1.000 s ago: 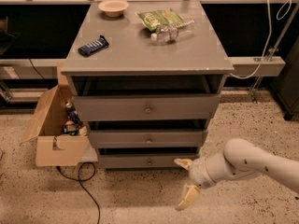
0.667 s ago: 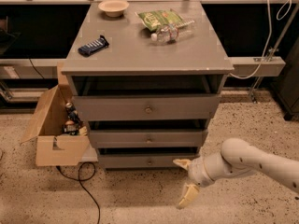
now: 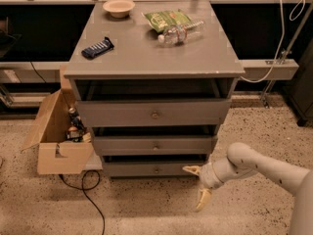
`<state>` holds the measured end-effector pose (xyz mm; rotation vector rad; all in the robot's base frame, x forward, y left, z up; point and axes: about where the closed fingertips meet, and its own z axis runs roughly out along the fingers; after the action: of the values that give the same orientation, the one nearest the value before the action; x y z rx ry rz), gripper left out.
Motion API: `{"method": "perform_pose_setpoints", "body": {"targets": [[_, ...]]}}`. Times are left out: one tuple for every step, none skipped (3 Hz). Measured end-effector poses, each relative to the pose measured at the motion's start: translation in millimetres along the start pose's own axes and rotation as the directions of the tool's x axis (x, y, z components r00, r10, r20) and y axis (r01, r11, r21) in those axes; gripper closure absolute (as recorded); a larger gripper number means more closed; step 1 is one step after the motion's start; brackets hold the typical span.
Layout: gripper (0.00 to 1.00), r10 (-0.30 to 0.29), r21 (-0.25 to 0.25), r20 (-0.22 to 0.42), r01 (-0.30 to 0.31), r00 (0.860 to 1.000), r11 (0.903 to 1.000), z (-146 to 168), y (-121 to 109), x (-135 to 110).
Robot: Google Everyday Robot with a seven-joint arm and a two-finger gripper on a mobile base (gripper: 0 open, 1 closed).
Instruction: Open bottom drawer
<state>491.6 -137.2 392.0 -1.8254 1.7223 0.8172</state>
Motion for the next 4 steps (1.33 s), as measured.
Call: {"method": "perform_pose_setpoints", "body": {"targets": [[0.00, -0.035, 0.011, -0.053, 0.036, 0.998, 0.9993, 18.8, -27.4, 47.1], [0.00, -0.038, 0.051, -0.135, 0.045, 0.990, 0.9977, 41.5, -58.5, 85.5], [0.00, -0.044, 0.102, -0.178, 0.063, 0.983, 0.9927, 71.1, -94.5, 110.1], [0.00, -0.063, 0.141, -0.224, 0.097, 0.973, 0.9853, 99.3, -128.4, 120.2]]}}
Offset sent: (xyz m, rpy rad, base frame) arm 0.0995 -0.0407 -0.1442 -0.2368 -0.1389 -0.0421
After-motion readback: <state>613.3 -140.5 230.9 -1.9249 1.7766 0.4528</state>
